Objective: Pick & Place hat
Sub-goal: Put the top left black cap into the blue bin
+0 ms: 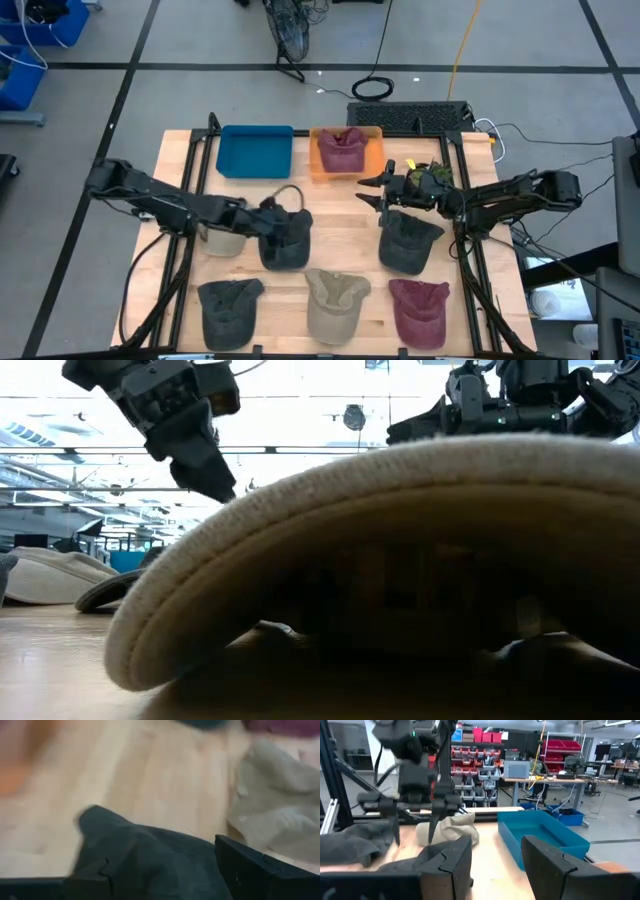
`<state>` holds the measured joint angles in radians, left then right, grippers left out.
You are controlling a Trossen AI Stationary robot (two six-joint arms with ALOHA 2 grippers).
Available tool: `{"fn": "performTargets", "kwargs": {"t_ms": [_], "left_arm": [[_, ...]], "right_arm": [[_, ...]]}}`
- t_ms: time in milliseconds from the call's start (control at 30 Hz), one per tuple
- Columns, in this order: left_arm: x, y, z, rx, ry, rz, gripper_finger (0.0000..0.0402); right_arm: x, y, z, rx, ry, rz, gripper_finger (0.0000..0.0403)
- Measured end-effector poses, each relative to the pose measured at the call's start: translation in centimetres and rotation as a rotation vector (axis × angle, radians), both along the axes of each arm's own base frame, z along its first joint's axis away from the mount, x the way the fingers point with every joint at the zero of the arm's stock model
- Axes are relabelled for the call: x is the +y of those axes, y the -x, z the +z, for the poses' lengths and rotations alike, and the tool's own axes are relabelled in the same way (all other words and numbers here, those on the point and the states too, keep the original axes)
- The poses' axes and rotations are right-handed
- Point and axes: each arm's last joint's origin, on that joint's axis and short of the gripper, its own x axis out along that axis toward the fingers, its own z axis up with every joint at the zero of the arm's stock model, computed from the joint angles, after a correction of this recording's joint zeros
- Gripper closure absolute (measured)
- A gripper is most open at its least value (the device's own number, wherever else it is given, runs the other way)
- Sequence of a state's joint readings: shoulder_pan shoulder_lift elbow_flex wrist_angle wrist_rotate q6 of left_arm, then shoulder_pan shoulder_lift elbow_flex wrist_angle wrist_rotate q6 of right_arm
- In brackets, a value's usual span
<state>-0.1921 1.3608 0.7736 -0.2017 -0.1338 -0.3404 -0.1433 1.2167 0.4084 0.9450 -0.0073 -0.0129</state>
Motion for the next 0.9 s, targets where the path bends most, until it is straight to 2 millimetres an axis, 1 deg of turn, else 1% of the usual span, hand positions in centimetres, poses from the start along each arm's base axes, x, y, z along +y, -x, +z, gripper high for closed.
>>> {"fn": "performTargets", "kwargs": {"t_ms": [133,300,433,533,700,800,900], "left_arm": [[-0.5,-0.9,-1.4,0.120,0.053,-0.063,0.0159],[0.0,-0.8,-2.0,0.229,0.022,-0.027,0.0160],[0.4,-0.6,-2.1,0.248,0.019,0.024,0.0160],[0.4,-0.6,-2.2,0.255,-0.004,0.030,0.0160],[0.4,-0.6,-3.2,0.315,-0.034,0.017,0.0161],[0.4,-0.9,-4.1,0.351,-0.034,0.002,0.0172],[0.3,-1.0,-4.6,0.375,-0.029,-0.005,0.0200]], "right_arm": [[0.5,0.0,-0.1,0.020,0.011,0.019,0.0248],[0.9,0.0,-0.3,0.049,0.022,0.038,0.0248],[1.2,0.0,-0.3,0.059,0.022,0.051,0.0248],[1.5,0.0,-0.4,0.061,0.021,0.061,0.0248],[2.1,-0.1,-0.4,0.062,0.021,0.089,0.0248],[2.4,-0.1,-0.4,0.067,0.022,0.104,0.0248],[2.7,-0.1,-0.4,0.067,0.023,0.116,0.0248]]}}
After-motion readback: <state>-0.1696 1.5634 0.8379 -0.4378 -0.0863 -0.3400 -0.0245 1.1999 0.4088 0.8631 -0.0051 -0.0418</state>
